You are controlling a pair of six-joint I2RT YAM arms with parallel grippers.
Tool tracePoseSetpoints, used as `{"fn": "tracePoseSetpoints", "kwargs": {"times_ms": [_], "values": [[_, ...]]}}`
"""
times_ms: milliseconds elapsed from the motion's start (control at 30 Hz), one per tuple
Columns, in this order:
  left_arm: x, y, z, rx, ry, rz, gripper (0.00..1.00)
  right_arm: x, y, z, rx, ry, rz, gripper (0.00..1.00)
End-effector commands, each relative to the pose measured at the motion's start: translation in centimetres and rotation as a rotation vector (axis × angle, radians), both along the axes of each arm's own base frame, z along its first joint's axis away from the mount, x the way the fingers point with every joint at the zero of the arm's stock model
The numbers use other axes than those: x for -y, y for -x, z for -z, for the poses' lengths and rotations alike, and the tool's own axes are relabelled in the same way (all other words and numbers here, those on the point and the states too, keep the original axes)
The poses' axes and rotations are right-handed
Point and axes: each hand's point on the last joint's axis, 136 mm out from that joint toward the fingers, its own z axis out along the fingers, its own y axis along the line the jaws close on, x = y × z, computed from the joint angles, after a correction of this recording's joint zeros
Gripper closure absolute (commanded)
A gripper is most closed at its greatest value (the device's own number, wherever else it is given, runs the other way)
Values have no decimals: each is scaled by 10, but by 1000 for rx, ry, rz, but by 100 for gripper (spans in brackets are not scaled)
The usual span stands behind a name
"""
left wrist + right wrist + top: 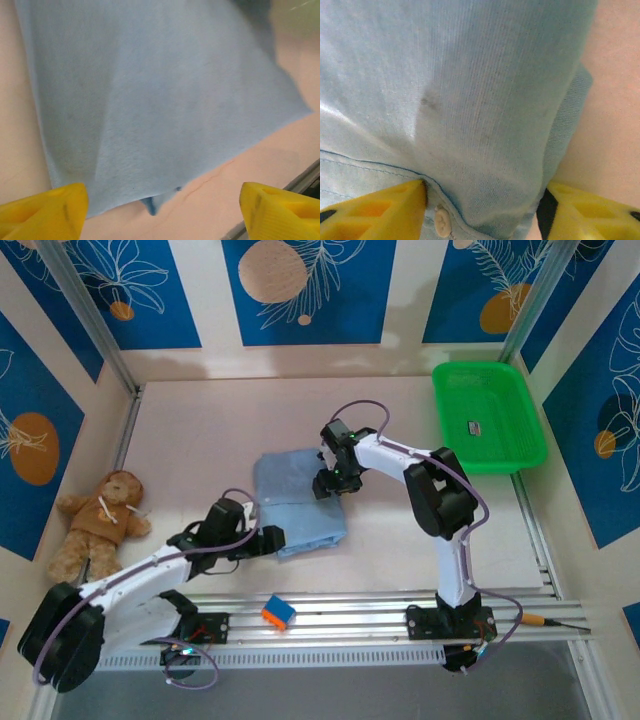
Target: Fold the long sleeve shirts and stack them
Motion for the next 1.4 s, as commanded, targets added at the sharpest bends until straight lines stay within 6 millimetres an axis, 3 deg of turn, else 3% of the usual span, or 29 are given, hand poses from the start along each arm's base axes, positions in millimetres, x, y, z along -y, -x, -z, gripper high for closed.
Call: {"fn": "tracePoseSetpoints", "kwargs": {"times_ms": [0,100,267,400,533,767,1200,1300,1367], "values": [[3,-14,-58,130,28,-3,15,-20,25,25,-73,32,-48,45],[-13,-20,-85,195,-13,-39,9,-28,28,30,-66,79,-58,56],[-50,-30,-94,199,-88,-107,7,-30,24,34,-60,120,-14,85],[-67,-34,-99,218,-102,-131,7,-19,13,8,29,169,6,100],[-76,-36,-97,229,-146,-136,6,0,3,-33,150,223,15,100],[-86,-43,-103,282,-169,-165,3,66,-7,-103,333,400,39,100],[-90,-52,-168,434,-162,-186,0,221,-22,-197,599,797,130,100],[-91,-52,-175,446,-165,-191,0,243,-30,-220,662,895,136,100],[-93,-51,-176,450,-167,-198,0,243,-36,-232,717,932,107,100]]}}
